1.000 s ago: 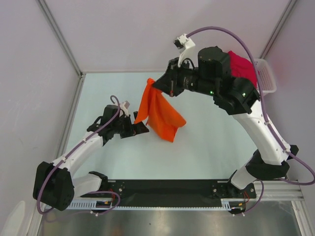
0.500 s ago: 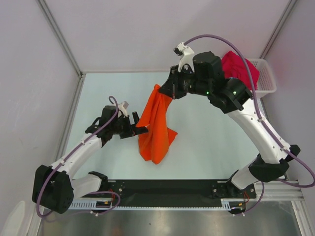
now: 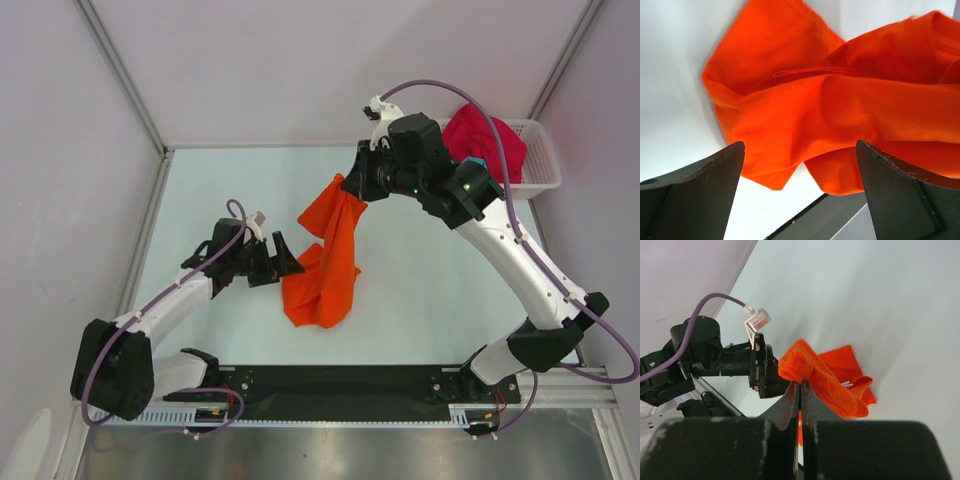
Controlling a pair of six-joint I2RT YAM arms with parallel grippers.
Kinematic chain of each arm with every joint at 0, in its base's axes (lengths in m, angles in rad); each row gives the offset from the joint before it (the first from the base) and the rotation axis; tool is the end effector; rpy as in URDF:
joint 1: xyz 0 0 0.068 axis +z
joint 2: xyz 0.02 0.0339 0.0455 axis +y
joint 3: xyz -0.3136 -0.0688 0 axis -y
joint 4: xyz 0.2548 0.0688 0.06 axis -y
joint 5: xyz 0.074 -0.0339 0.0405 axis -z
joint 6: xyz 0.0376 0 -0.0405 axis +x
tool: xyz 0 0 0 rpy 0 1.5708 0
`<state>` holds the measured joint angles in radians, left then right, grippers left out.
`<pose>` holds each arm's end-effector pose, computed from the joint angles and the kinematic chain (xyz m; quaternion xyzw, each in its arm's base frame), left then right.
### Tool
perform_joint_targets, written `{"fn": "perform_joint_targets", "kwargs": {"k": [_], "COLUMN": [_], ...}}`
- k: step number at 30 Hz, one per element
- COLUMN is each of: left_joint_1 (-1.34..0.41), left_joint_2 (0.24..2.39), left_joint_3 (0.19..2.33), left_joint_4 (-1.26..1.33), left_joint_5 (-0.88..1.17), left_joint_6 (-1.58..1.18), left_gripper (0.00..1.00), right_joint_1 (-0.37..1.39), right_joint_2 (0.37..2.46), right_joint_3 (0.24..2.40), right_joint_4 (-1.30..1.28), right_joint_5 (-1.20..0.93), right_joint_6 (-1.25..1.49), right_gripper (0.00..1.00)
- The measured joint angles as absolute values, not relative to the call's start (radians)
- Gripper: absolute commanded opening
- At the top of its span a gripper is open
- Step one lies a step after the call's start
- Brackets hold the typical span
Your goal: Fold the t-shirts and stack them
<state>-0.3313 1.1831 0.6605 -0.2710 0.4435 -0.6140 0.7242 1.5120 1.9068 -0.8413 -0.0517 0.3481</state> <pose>0.2103 -0.0894 0.2517 -0.0447 0.9055 -0.3495 0.2364 0.2341 0.2097 0.5318 -0.1717 0.8283 0.2910 0.4469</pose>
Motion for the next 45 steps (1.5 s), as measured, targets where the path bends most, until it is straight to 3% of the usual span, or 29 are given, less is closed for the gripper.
{"fn": "perform_joint_targets", "kwargs": {"k": [15, 18, 21, 22, 28, 32, 45], "left_joint_1": [-0.330, -0.331, -0.332, -0.334, -0.339, -0.352, -0.230], "left_joint_2": [1.343, 1.404, 1.453, 1.478, 1.602, 1.606, 1.378], "left_joint_3": [0.587, 0.587, 0.595, 0.595, 0.637, 0.721, 1.431], "left_joint_4": [-0.147, -0.123, -0.064, -0.050, -0.010, -0.115, -0.554], "left_joint_5": [0.455, 0.450, 0.468, 0.466, 0.517, 0.475, 0.297], "left_joint_6": [-0.657, -0.665, -0.684, -0.695, -0.725, -0.707, -0.593], "left_gripper": [0.95, 0.87, 0.17, 0.00, 0.00, 0.00, 0.00], "right_joint_1": [0.677, 0.677, 0.677, 0.677, 0.661, 0.636, 0.441], "right_joint_2": [1.481, 1.481, 1.481, 1.481, 1.480, 1.479, 1.531], "right_joint_3": [1.868, 1.868, 1.868, 1.868, 1.872, 1.876, 2.006], "right_joint_4": [-0.845, -0.847, -0.849, -0.850, -0.868, -0.879, -0.918], "right_joint_5": [-0.012, -0.011, -0.007, -0.003, 0.016, 0.021, 0.084], "right_joint_6": [0.348, 0.348, 0.348, 0.348, 0.347, 0.343, 0.292], "right_gripper": [0.00, 0.00, 0.00, 0.00, 0.00, 0.00, 0.00]}}
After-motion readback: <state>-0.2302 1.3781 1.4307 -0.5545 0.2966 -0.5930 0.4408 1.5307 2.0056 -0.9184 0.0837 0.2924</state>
